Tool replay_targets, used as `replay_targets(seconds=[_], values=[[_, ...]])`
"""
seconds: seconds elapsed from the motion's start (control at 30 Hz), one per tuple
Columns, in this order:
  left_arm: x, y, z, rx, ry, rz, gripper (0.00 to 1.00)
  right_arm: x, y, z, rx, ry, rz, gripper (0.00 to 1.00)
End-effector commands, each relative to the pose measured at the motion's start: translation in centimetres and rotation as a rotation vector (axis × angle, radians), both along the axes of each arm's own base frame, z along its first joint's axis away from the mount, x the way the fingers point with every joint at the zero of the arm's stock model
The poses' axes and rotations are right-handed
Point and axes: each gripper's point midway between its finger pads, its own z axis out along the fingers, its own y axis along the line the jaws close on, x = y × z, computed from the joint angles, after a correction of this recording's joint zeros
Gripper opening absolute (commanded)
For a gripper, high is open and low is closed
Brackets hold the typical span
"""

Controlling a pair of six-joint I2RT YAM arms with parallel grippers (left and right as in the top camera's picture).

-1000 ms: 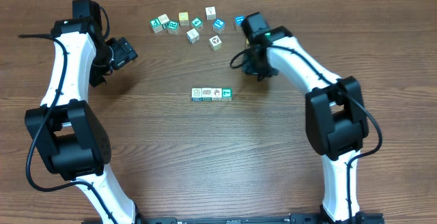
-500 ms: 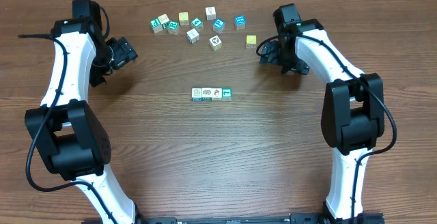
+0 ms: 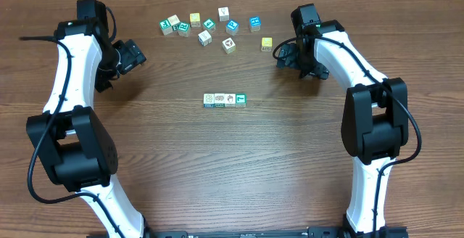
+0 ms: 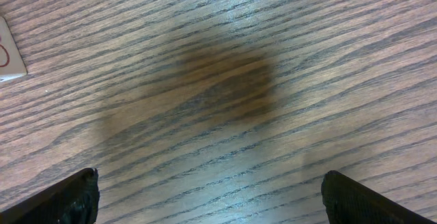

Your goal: Form a horizontal line

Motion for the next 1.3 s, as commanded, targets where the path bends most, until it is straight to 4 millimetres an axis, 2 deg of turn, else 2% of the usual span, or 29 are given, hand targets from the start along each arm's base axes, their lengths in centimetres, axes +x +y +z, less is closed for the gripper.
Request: replay_targets(seconds=[0.0, 1.13, 1.27], values=[[0.5, 0.2, 0.6, 0.011, -0.018, -0.007, 1.00, 0.1, -0.3, 0.2, -0.009, -0.009, -0.005, 1.00], [0.5, 0.2, 0.6, 0.010, -0.017, -0.007, 1.00, 0.1, -0.3, 0.2, -0.009, -0.009, -0.005, 1.00], [0.5, 0.2, 2.3, 0.017, -0.057, -0.007, 1.00, 0.1, -0.3, 0.2, -0.009, -0.009, -0.005, 1.00]])
